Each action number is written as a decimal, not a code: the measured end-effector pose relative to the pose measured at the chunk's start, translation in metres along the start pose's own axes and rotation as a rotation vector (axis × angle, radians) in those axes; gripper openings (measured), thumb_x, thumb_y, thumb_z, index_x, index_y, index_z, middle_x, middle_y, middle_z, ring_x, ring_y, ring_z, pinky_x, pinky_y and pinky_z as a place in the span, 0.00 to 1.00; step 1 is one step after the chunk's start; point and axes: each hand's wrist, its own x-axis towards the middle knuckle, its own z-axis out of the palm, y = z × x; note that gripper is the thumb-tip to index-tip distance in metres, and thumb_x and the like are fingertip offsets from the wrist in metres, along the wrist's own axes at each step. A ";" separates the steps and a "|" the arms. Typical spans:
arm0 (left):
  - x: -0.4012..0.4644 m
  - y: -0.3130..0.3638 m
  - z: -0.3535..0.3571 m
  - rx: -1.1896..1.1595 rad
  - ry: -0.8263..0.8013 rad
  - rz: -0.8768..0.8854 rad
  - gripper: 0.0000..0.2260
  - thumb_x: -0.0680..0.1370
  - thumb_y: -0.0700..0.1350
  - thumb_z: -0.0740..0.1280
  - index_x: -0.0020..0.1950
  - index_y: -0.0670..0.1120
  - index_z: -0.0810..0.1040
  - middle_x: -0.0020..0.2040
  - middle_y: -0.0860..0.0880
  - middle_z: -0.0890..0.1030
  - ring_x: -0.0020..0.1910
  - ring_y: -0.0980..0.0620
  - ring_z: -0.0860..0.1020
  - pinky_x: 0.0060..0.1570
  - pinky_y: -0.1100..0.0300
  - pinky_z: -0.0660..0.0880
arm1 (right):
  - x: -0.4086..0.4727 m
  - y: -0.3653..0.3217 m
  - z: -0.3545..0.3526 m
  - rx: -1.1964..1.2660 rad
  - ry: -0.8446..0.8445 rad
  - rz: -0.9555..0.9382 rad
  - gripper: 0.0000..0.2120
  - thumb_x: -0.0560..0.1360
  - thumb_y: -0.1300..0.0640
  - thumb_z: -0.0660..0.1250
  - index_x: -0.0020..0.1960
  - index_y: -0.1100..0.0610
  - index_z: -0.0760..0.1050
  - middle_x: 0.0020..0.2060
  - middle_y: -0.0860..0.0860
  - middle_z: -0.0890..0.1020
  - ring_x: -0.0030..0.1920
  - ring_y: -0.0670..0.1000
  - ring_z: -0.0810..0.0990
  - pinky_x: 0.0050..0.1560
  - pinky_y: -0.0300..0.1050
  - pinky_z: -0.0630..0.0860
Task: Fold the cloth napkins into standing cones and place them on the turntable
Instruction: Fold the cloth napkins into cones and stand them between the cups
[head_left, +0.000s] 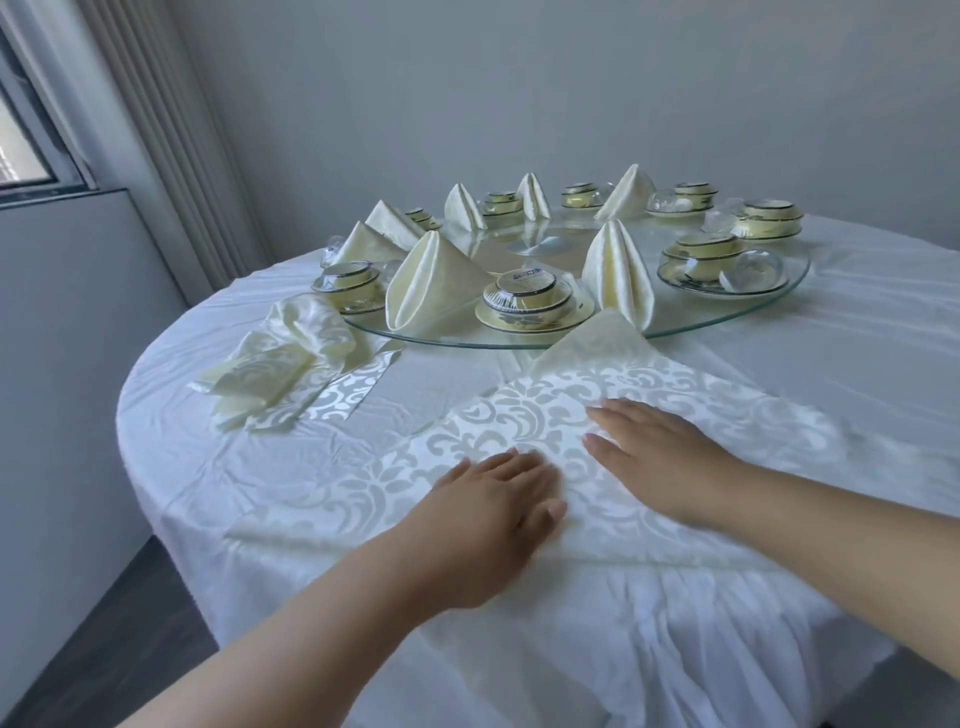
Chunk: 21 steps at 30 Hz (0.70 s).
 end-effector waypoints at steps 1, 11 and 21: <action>-0.007 -0.007 0.003 0.033 -0.035 -0.020 0.24 0.81 0.60 0.44 0.77 0.59 0.56 0.77 0.60 0.54 0.76 0.61 0.48 0.75 0.53 0.46 | 0.001 0.002 0.002 -0.050 -0.034 -0.004 0.29 0.81 0.39 0.44 0.78 0.48 0.48 0.78 0.45 0.48 0.77 0.44 0.44 0.76 0.44 0.43; -0.037 -0.069 -0.001 0.003 -0.039 -0.060 0.37 0.70 0.73 0.32 0.76 0.63 0.48 0.77 0.63 0.48 0.75 0.65 0.43 0.75 0.60 0.42 | -0.016 -0.031 -0.006 -0.187 0.018 -0.111 0.33 0.79 0.37 0.43 0.79 0.50 0.42 0.78 0.46 0.41 0.76 0.45 0.36 0.75 0.45 0.36; -0.038 -0.075 -0.027 -0.916 -0.015 -0.311 0.18 0.81 0.55 0.55 0.65 0.52 0.78 0.61 0.56 0.80 0.60 0.60 0.77 0.66 0.63 0.69 | -0.038 -0.114 0.010 0.038 0.198 -0.566 0.13 0.74 0.44 0.67 0.53 0.51 0.77 0.46 0.43 0.74 0.50 0.46 0.71 0.51 0.39 0.69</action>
